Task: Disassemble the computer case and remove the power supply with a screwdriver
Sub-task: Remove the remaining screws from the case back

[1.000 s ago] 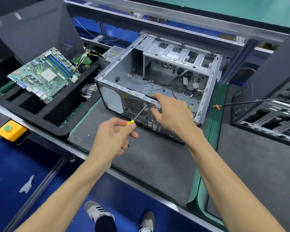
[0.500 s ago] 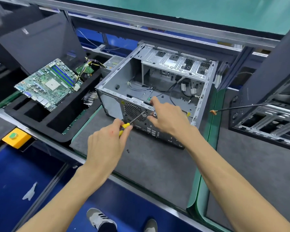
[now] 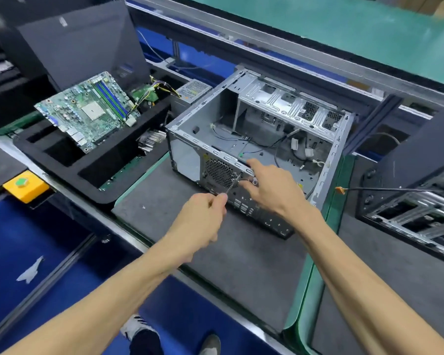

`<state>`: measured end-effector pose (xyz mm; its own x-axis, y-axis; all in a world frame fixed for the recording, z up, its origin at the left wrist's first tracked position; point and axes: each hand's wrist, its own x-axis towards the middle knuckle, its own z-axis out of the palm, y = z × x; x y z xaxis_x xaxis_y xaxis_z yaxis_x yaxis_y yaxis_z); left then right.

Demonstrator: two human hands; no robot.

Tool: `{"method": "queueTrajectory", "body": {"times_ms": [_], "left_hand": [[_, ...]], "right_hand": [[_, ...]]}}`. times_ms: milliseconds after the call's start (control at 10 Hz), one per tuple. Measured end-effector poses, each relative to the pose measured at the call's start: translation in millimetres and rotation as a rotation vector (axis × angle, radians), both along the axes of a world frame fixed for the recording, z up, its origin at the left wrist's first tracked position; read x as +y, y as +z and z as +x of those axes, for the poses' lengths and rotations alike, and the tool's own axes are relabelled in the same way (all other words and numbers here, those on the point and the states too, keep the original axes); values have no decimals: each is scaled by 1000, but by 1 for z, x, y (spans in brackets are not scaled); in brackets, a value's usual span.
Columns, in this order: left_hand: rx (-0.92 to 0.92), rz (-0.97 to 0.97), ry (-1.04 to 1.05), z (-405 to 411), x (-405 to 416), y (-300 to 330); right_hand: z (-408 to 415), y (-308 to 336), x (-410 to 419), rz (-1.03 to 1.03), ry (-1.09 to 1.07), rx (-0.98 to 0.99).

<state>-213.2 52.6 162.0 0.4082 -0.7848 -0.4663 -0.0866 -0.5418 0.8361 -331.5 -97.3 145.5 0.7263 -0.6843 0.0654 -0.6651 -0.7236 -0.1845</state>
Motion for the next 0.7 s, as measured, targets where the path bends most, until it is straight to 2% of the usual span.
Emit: {"method": "queueTrajectory", "body": {"times_ms": [100,200,300,400,500,600,700], "left_hand": [[1194,62,236,22,2,6],[1098,-10,183,24,7,2],[433,-129,111,15,13,-5],[-554,-223,-19,16,25,-14],[-1032,-215,-158,14,29,-14],[-133,-208,61,12,19,-9],[1288,0,392,25,12,-9]], "right_hand": [[1,-2,-1,-6,12,-23],[0,-1,0,-3,18,-30],[-1,-1,0,-3,17,-36],[-1,-2,0,4,25,-54],[-1,-2,0,-8,25,-47],[-1,-2,0,-18,16,-28],[-1,-2,0,-24,8,-22]]}}
